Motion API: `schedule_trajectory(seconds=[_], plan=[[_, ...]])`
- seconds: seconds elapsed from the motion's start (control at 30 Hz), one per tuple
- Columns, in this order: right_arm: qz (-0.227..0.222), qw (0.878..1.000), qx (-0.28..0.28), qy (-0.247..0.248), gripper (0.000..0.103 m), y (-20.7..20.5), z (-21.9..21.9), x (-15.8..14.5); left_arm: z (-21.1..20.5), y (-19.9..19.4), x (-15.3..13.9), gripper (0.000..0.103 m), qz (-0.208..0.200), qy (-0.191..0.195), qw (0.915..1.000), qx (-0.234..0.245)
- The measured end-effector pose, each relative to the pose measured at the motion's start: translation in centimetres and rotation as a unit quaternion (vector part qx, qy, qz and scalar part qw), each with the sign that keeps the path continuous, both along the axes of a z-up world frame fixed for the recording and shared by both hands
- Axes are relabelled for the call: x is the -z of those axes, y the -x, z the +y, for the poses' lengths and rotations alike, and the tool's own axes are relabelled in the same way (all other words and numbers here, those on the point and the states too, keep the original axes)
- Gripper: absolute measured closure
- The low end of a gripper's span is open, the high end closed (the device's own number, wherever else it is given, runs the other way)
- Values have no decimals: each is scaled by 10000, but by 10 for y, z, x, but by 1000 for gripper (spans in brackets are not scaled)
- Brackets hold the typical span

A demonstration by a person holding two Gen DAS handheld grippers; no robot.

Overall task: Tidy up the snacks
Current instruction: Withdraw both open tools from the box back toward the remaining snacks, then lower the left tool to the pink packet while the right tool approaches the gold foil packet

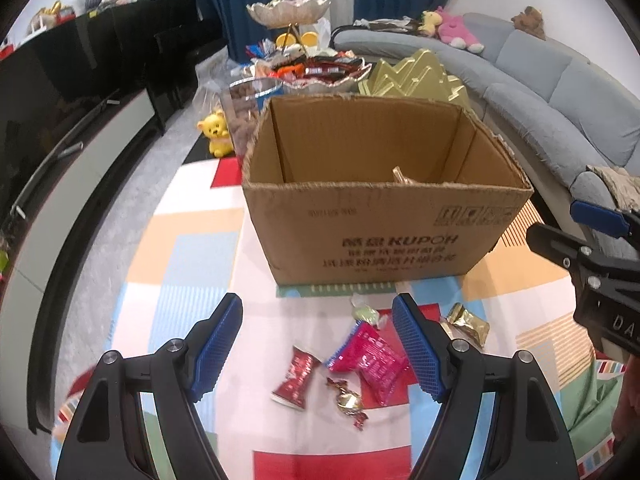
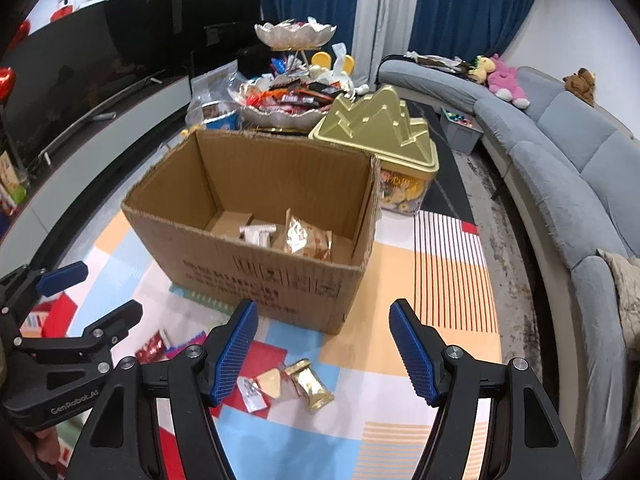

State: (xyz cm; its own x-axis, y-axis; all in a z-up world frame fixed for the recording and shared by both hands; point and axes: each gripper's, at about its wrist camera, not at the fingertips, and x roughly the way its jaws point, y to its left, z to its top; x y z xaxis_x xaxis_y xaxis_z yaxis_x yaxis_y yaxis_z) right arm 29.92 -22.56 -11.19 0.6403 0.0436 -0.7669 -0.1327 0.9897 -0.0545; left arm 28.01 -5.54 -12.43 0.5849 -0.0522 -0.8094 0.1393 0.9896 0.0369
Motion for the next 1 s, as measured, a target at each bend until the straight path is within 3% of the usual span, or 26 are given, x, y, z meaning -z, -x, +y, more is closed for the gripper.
schedule_trajectory(seconds=[0.57,1.0], plan=[[627,9967,-518,-20,34,1,-12,60,-23,2,44,28,630,157,9958,-647],[993,9913,-863,42,36,-3,-12,95,-34,-9,73,32,1071,237,9880,-1091]])
